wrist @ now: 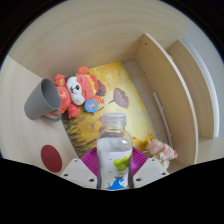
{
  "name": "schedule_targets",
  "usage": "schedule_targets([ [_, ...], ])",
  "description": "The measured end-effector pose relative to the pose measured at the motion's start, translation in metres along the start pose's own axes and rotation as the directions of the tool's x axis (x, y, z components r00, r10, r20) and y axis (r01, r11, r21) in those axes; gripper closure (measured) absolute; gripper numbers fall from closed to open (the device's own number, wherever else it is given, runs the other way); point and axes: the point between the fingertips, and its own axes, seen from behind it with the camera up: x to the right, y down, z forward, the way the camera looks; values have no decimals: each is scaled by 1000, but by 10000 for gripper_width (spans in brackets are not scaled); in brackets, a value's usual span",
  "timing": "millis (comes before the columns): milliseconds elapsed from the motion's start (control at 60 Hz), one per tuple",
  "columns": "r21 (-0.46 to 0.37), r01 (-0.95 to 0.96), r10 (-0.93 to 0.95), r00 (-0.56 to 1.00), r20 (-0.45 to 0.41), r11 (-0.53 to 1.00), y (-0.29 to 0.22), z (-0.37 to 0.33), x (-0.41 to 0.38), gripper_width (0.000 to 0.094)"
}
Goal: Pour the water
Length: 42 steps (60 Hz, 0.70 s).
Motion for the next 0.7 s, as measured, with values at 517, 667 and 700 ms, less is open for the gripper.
schedule_targets([
  [517,210,890,-863,448,-233,405,-119,28,-59,576],
  [667,216,928,-892,356,-278,303,-129,27,-69,576],
  [700,216,927,-892,359,-275,306,-128,27,-70,577],
])
